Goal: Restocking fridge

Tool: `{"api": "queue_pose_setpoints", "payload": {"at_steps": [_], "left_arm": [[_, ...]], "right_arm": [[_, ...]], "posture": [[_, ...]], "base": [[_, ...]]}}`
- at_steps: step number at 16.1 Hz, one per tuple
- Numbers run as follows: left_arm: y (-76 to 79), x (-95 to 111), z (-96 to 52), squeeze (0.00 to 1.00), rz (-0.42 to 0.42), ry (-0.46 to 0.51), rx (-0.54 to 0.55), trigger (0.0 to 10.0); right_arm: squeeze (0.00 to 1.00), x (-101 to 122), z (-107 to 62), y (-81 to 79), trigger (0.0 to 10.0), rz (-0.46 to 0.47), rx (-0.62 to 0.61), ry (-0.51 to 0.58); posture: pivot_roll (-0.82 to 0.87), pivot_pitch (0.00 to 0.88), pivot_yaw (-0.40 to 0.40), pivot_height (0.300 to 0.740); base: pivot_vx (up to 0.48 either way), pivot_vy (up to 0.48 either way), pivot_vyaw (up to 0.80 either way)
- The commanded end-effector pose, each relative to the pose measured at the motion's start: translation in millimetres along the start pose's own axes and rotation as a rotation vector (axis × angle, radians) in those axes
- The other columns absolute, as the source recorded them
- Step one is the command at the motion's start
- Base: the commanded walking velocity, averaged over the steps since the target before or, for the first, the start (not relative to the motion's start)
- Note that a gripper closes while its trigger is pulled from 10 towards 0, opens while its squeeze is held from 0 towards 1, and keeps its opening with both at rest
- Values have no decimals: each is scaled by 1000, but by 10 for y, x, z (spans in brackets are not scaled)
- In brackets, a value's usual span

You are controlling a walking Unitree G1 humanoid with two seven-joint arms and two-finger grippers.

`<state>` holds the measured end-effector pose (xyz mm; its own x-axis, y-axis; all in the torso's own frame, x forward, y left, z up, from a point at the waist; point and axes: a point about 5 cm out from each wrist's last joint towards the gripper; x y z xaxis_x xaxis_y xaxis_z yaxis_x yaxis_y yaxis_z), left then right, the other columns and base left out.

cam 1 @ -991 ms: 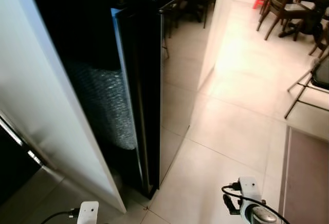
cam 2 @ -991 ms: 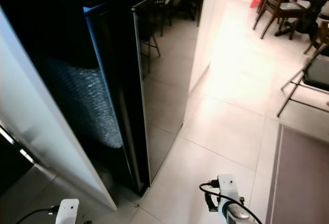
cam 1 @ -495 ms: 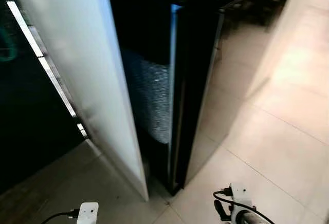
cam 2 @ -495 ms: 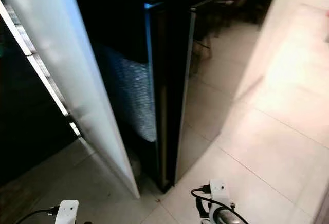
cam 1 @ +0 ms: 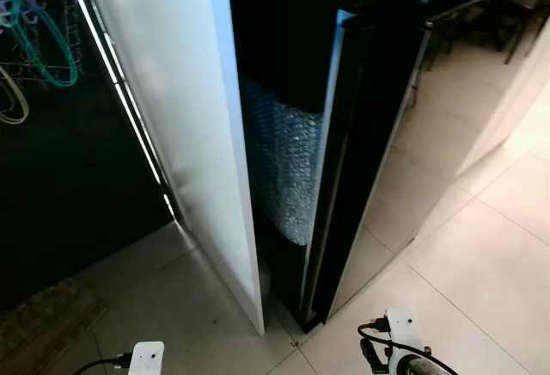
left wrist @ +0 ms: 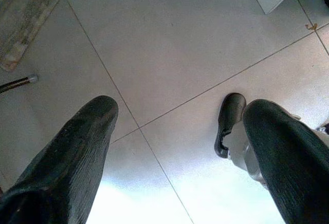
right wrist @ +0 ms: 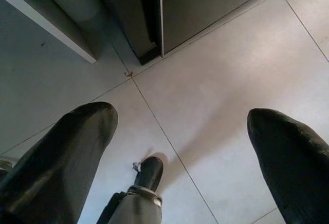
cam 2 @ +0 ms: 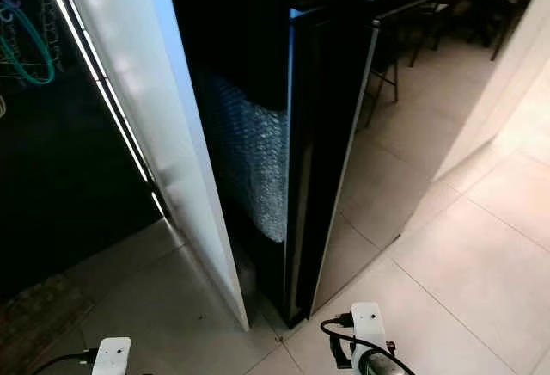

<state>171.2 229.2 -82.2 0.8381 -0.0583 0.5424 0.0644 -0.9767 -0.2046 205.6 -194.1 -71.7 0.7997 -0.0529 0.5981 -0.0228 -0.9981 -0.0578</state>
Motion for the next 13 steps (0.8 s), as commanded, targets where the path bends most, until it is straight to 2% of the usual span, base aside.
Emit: {"api": "queue_pose_setpoints", "payload": {"at_steps": [1,13], "left_arm": [[-1,-70,-10,0,-3,-25,-2,10000],[-7,-65,-10,0,7,-20,-9,10000]], "right_arm": [[0,-28,-9,27,10000,-2,-8,-8],[0,-71,-8,-3,10000,-10,-11,-22]], "posture": [[-29,0,-9,740],[-28,0,-3,740]], "base": [[0,0,800],[0,0,800]]}}
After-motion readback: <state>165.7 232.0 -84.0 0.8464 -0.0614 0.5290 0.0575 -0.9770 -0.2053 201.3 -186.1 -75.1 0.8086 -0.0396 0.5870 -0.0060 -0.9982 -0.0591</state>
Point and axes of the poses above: a point about 5 cm out from each wrist's last joint towards the gripper, its own z axis pointing out of the wrist towards the gripper, its own x axis along the axis of the wrist's last joint, y = z × x, and after that the axes turned 4 degrees about z, right-handed
